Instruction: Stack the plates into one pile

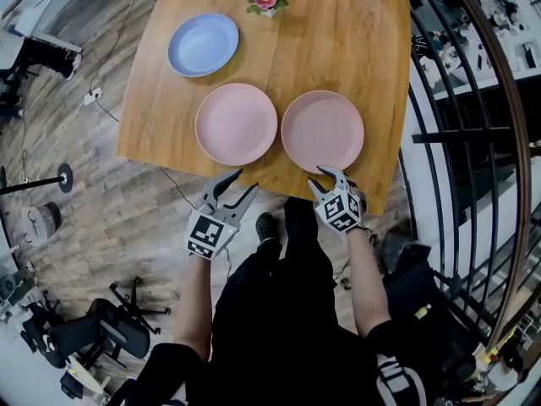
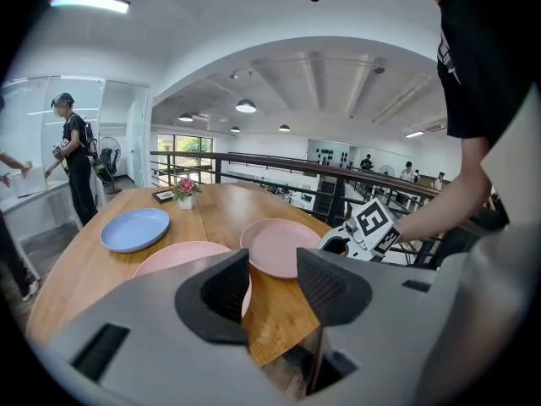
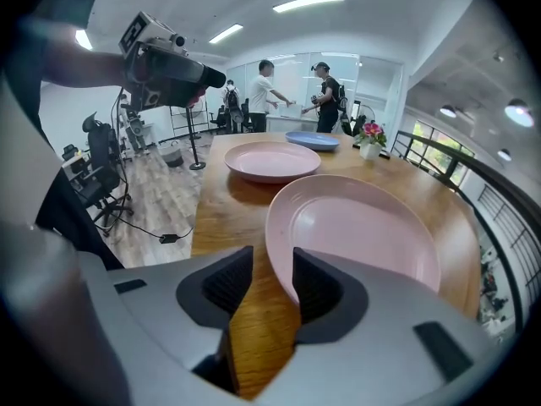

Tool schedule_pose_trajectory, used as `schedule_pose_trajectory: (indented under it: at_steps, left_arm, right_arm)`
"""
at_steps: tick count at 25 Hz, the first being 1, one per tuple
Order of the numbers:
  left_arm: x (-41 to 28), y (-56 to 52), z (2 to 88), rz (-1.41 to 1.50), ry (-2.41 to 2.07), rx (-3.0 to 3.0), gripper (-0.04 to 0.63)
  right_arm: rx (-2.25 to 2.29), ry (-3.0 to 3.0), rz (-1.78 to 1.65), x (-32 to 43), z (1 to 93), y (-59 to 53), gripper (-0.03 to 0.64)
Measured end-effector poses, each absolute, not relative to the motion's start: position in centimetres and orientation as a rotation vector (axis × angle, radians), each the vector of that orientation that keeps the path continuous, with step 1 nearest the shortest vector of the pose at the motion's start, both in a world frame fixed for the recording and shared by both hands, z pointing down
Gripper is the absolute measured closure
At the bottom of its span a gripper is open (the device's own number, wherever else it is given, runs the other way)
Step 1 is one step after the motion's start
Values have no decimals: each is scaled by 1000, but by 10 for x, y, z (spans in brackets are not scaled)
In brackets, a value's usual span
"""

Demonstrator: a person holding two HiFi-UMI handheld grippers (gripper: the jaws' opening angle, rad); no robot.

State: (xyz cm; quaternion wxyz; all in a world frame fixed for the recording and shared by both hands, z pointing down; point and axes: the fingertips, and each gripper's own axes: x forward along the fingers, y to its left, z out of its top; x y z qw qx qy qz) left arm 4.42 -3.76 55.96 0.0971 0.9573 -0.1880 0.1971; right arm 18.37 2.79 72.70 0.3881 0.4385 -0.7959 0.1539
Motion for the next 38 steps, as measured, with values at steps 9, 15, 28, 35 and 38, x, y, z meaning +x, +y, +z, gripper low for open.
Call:
schedule_pose_trajectory:
  at_steps: [9,15,28,35,38]
  left_arm:
    - [43,-39,567,589,-572,2808,405]
    - [45,-42,568,584,-582,2802,405]
    - [31,-41,560,560,-614,2810,405]
    - [24,-37,540,524,-629,2849,405]
    - [21,-35,532,504,-631,2864,405]
  right_arm:
    - [1019,-1933,244,182,741,21,479]
    - [1006,-1906,220,184,745,14,499]
    - [879,-1749,10,183,752,17,586]
    - [927,-1744,4,177,730,22,594]
    - [937,-1738,7,175,726,28,594]
